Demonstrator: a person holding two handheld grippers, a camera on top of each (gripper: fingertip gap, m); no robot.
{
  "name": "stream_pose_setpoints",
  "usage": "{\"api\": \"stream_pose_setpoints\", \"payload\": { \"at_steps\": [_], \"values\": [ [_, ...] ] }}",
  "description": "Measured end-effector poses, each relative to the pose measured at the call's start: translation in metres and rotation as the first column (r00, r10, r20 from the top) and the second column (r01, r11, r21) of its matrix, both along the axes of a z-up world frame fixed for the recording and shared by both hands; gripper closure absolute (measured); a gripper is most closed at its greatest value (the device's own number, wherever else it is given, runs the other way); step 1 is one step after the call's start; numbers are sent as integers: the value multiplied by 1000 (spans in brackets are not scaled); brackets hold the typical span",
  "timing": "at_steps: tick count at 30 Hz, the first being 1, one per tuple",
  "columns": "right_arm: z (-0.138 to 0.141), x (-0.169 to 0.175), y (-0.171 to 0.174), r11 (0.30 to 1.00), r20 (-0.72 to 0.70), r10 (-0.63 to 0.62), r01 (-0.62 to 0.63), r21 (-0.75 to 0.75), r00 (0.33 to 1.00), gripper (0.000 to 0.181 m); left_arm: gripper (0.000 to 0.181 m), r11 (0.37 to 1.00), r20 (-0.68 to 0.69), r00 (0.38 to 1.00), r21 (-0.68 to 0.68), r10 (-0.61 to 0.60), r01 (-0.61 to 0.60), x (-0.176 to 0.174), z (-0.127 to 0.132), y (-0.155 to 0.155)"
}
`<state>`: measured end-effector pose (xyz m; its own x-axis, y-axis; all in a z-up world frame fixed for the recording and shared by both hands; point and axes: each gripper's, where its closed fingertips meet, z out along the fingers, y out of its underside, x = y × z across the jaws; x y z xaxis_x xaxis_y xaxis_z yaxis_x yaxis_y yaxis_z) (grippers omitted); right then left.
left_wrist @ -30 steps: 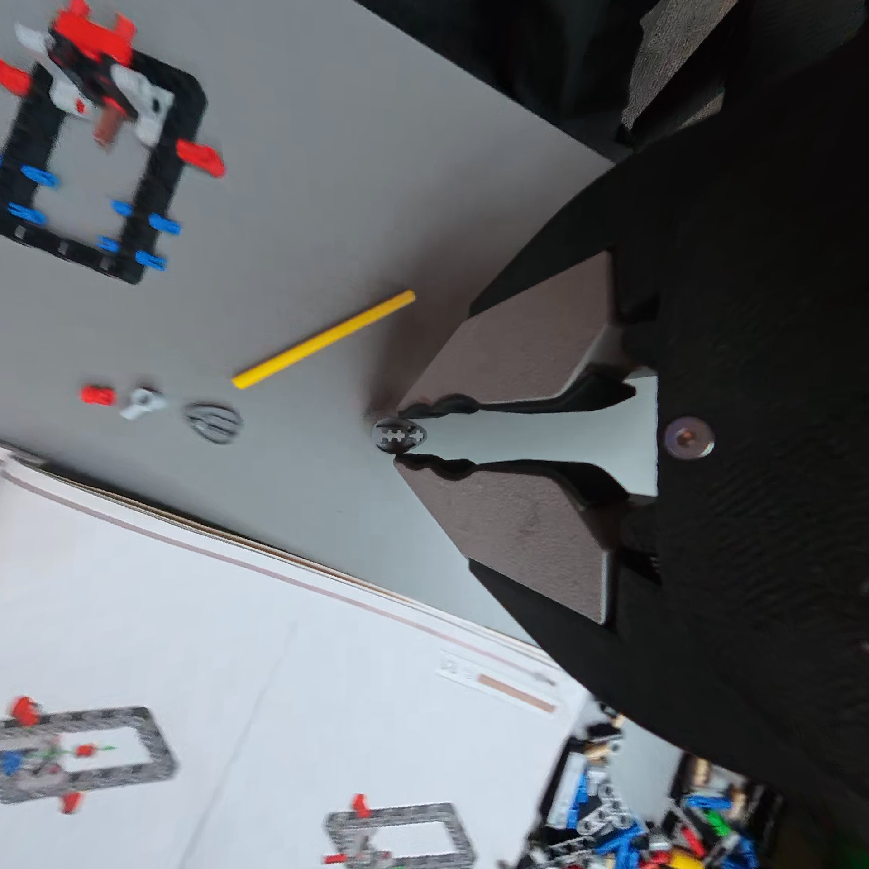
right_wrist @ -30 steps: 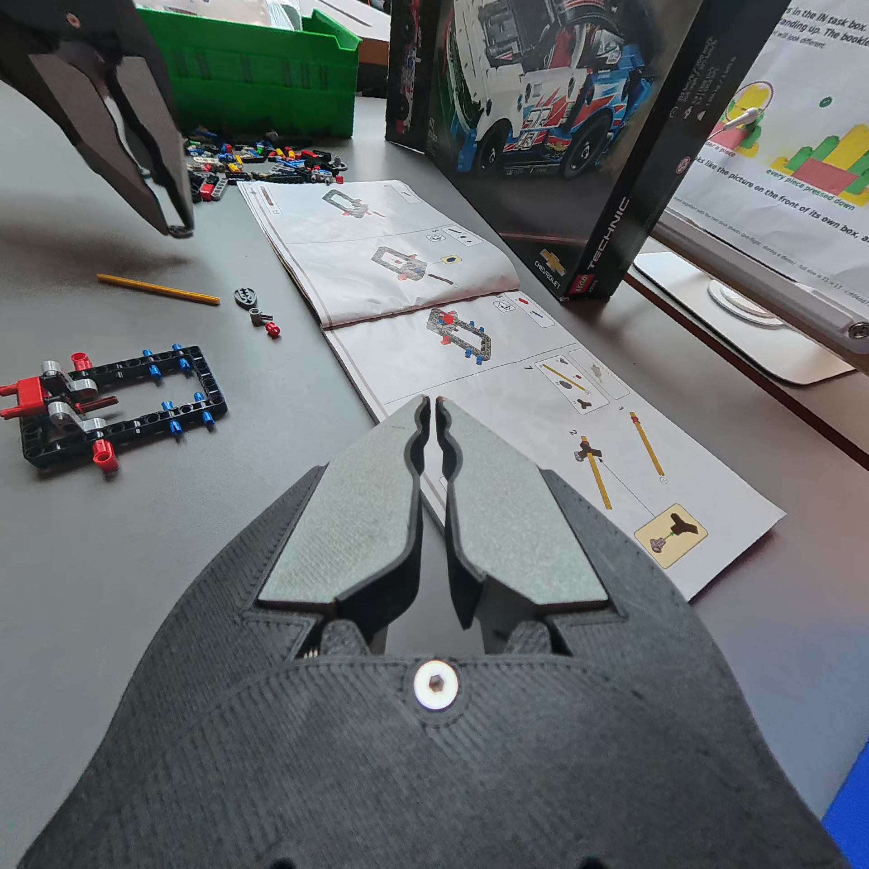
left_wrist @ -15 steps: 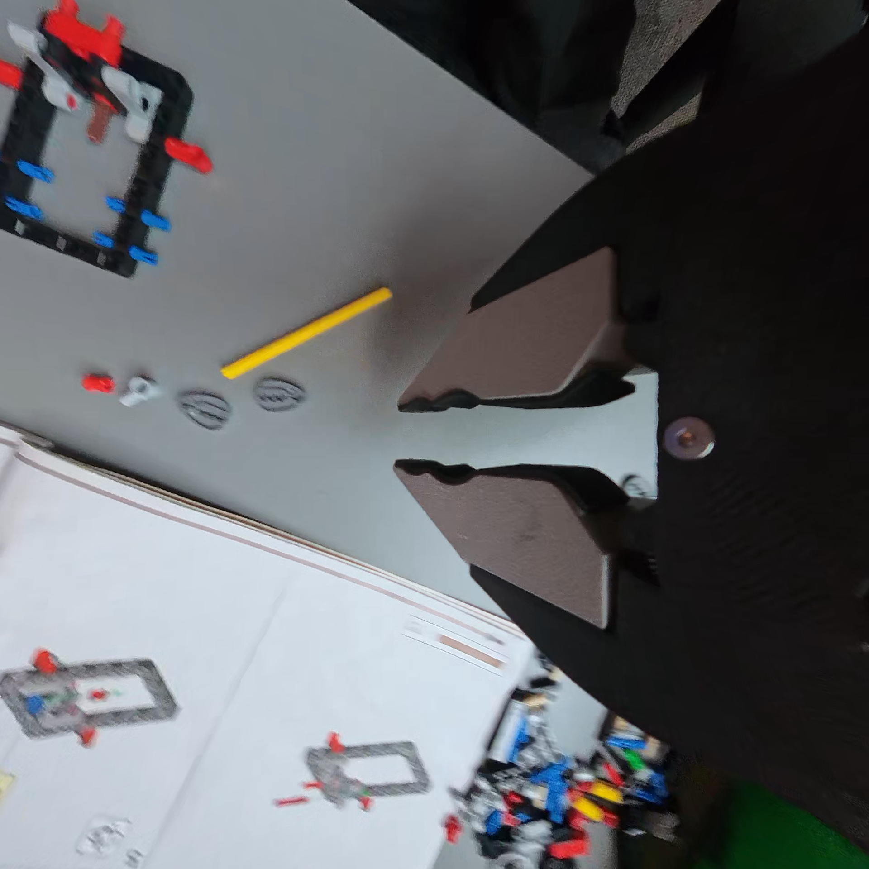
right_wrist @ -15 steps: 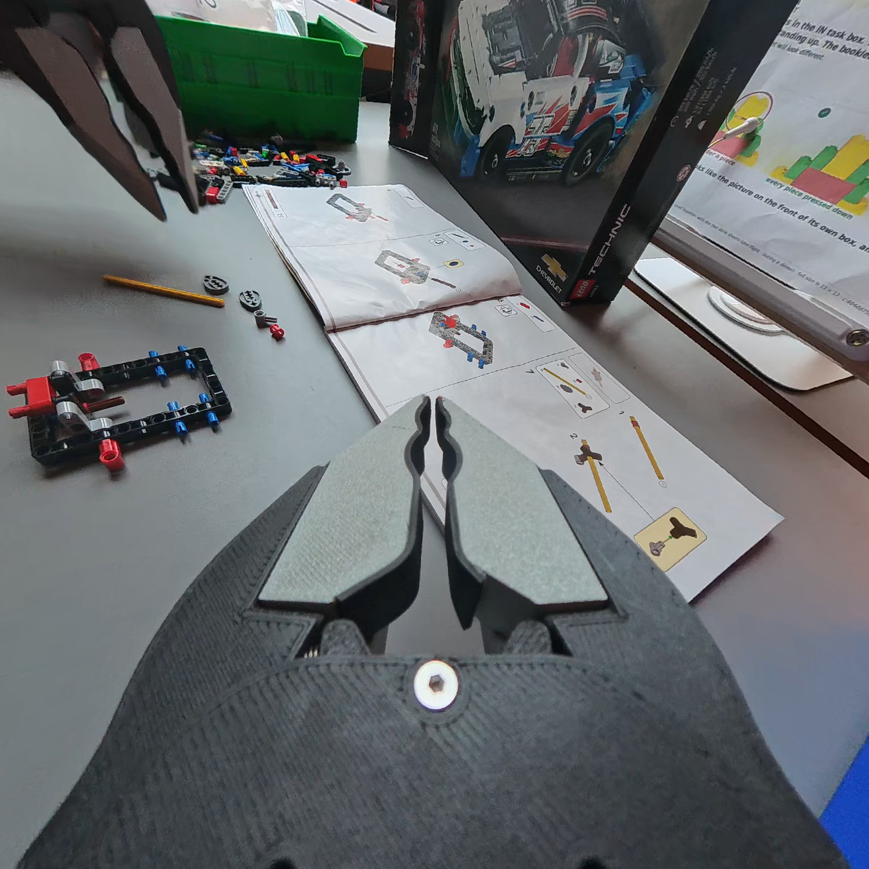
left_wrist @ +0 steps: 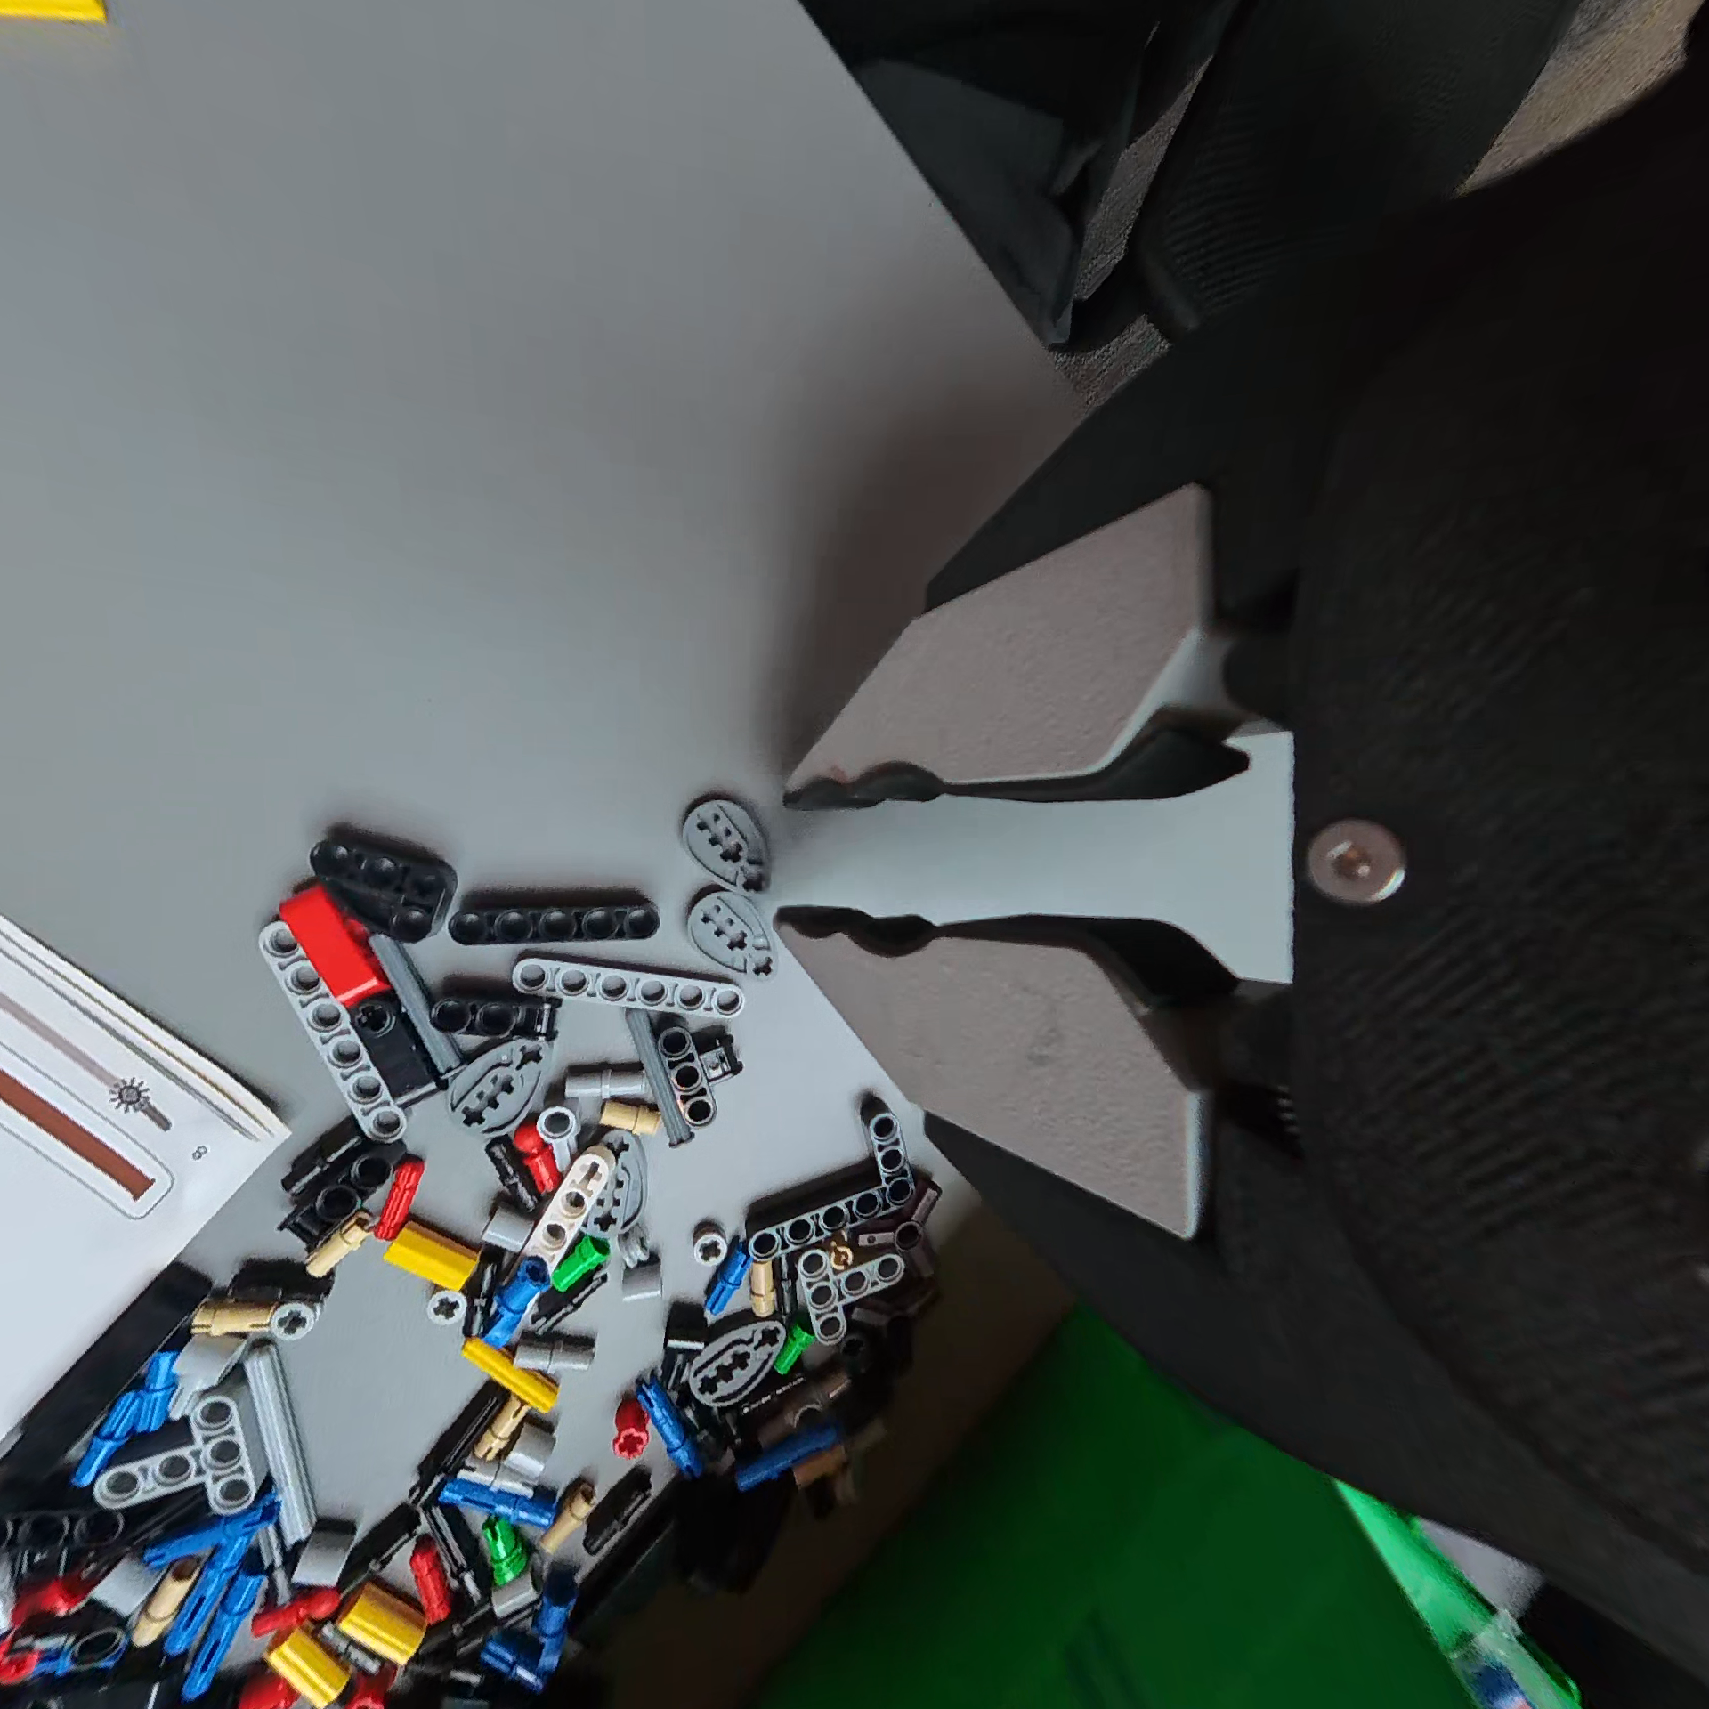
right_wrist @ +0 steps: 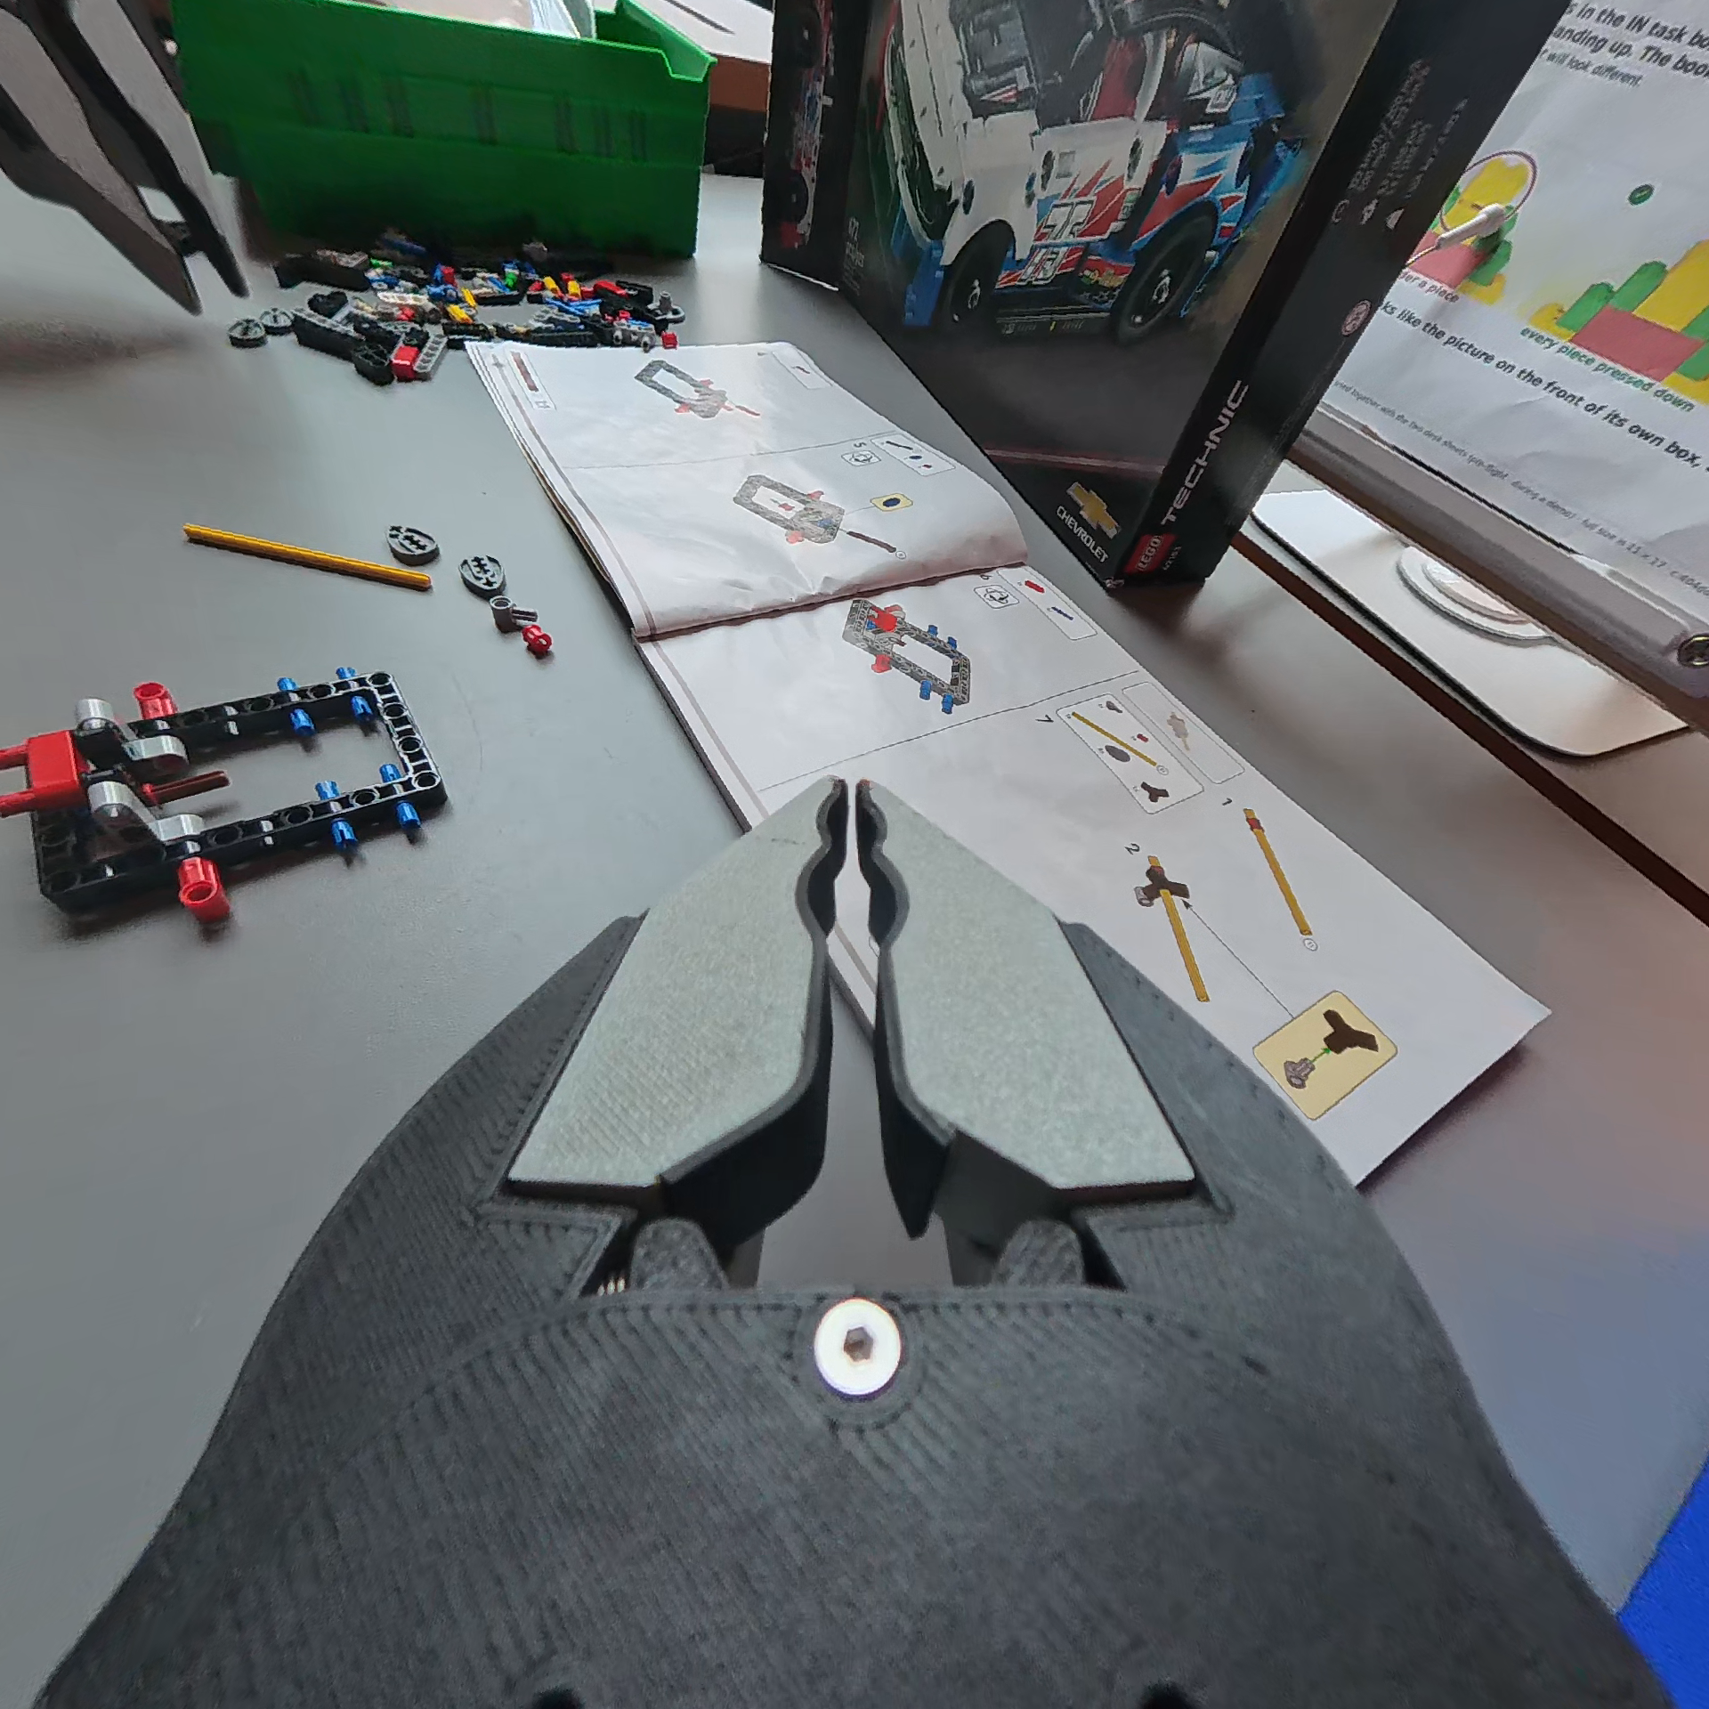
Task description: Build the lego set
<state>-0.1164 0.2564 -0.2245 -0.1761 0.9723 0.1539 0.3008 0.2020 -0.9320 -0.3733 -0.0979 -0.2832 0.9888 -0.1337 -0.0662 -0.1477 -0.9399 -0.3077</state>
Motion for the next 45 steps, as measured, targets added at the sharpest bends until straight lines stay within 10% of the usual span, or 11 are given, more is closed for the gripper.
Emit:
{"api": "stream_pose_setpoints", "payload": {
  "at_steps": [28, 45],
  "values": [
    [2, 1, -2, 1000, -4, 13, -13, -4, 1000, 181, 170, 983, 71, 981, 54, -180, 177, 60, -9, 49],
    [4, 1, -3, 1000, -9, 20, -20, 0, 1000, 181, 170, 975, 213, 961, 171, -174, 139, 116, -9, 146]
  ]
}}
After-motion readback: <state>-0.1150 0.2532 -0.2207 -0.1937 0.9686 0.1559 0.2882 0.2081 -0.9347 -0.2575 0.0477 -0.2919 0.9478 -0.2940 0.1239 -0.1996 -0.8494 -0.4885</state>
